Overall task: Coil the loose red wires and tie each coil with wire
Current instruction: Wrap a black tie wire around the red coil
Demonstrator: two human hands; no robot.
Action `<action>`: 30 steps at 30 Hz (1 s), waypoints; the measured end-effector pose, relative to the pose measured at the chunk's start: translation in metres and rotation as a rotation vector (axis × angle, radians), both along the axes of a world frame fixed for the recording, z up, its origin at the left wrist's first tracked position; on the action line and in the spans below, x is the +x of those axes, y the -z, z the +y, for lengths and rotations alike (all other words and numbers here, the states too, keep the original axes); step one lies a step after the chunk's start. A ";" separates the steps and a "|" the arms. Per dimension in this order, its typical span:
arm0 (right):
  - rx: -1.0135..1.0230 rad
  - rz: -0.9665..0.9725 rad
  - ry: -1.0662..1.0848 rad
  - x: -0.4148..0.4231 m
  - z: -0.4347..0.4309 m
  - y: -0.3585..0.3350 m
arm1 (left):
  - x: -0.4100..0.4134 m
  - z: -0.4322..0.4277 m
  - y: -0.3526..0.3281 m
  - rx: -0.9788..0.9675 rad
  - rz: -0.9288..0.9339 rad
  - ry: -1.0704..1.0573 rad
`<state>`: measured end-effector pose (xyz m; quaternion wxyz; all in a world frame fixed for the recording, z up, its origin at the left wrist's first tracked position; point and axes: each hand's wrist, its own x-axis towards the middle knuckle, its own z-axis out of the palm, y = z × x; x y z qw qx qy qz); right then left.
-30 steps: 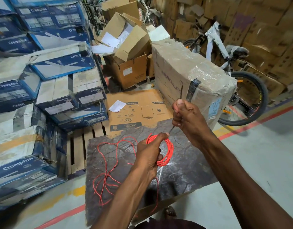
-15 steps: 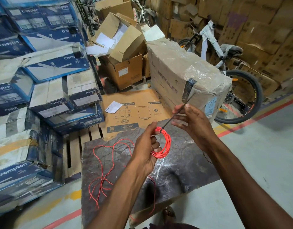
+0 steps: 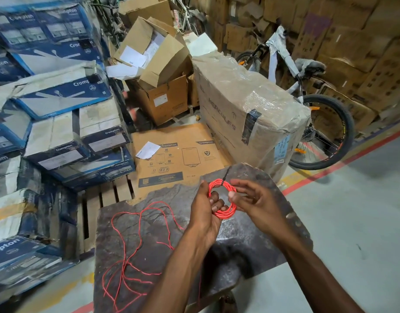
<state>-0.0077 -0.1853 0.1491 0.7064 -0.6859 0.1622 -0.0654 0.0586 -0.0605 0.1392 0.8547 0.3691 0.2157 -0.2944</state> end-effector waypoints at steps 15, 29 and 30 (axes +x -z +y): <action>-0.230 0.126 0.011 0.065 -0.096 0.083 | 0.053 -0.074 0.089 0.437 -0.133 0.240; -0.470 0.265 -0.100 0.157 -0.178 0.169 | 0.133 -0.141 0.179 0.611 0.028 0.311; -0.485 0.292 -0.109 0.159 -0.179 0.177 | 0.134 -0.143 0.189 0.662 0.035 0.315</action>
